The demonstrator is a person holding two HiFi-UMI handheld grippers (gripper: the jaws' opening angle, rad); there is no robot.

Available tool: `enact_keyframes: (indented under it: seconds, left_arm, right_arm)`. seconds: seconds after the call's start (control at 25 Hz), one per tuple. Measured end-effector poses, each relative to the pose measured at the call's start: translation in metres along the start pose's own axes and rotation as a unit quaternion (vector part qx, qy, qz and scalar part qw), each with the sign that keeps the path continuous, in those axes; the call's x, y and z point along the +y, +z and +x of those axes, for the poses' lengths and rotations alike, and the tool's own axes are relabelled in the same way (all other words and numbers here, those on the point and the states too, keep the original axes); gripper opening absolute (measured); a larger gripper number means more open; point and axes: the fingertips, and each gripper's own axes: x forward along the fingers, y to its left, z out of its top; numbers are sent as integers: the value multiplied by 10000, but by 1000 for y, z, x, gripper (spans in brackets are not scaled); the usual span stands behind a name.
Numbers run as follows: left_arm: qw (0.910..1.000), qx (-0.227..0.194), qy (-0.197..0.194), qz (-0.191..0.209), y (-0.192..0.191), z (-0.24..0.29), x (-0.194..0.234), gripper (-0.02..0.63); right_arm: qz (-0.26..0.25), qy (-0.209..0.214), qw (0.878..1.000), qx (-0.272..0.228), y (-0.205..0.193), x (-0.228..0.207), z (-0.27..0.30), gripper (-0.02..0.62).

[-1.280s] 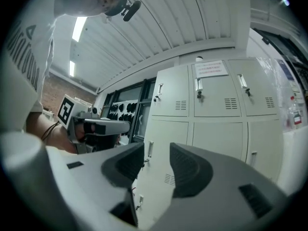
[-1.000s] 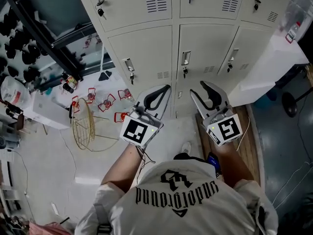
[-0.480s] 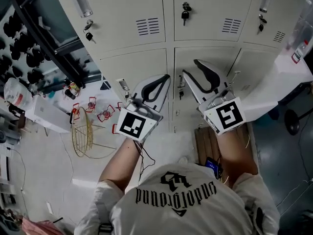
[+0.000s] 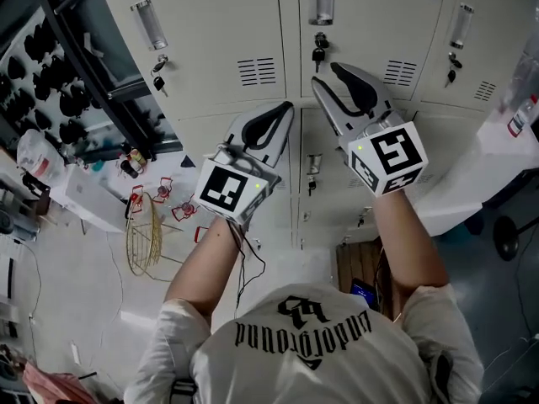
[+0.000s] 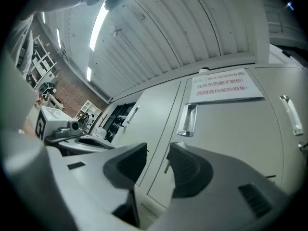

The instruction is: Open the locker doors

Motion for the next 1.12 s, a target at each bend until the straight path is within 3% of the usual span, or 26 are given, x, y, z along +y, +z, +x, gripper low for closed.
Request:
enact_keyframes:
  seconds: [0.52, 1.12]
  left_arm:
    - [9998, -193, -2, 99, 17, 30, 19, 8]
    - [9996, -235, -123, 55, 23, 16, 16, 8]
  right_arm:
    - [265, -226, 9992, 192, -9, -42, 45, 130]
    - [153, -518, 9982, 273, -3, -39, 39, 107]
